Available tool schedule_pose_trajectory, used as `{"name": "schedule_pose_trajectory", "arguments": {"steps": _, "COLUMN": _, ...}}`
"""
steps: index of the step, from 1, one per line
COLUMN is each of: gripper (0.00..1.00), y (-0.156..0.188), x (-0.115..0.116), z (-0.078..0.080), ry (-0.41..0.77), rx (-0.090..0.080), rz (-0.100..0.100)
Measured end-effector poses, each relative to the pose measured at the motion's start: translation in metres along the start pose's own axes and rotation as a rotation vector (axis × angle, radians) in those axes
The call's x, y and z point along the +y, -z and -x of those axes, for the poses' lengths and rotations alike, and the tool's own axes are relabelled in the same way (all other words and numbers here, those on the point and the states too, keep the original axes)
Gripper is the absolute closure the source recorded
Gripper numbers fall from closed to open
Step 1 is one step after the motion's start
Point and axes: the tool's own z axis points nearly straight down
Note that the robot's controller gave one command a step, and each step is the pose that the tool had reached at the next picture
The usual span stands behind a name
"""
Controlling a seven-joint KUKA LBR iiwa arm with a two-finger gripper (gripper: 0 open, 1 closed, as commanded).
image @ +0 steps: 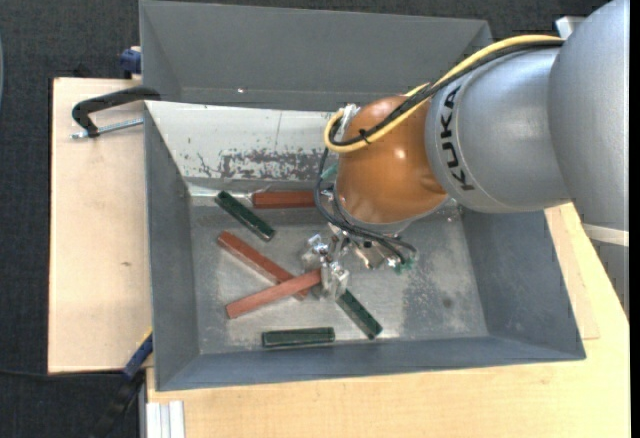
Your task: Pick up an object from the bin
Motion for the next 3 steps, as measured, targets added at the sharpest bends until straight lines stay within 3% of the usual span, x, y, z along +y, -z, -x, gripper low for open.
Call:
{"name": "schedule_pose_trajectory", "arguments": {"steps": 1, "gripper": 1.00, "y": 0.000, "x": 0.000, "z": 0.000, "ry": 0.000, "rx": 0.000, "rz": 0.000}}
{"name": "schedule_pose_trajectory", "arguments": {"steps": 2, "gripper": 1.00, "y": 0.141, "x": -0.005, "z": 0.004, "ry": -0.053, "rx": -0.005, "rz": -0.002}}
{"name": "schedule_pose_trajectory", "arguments": {"steps": 3, "gripper": 0.00, "y": 0.140, "x": -0.005, "z": 0.003, "ry": -0.054, "rx": -0.004, "rz": -0.002}}
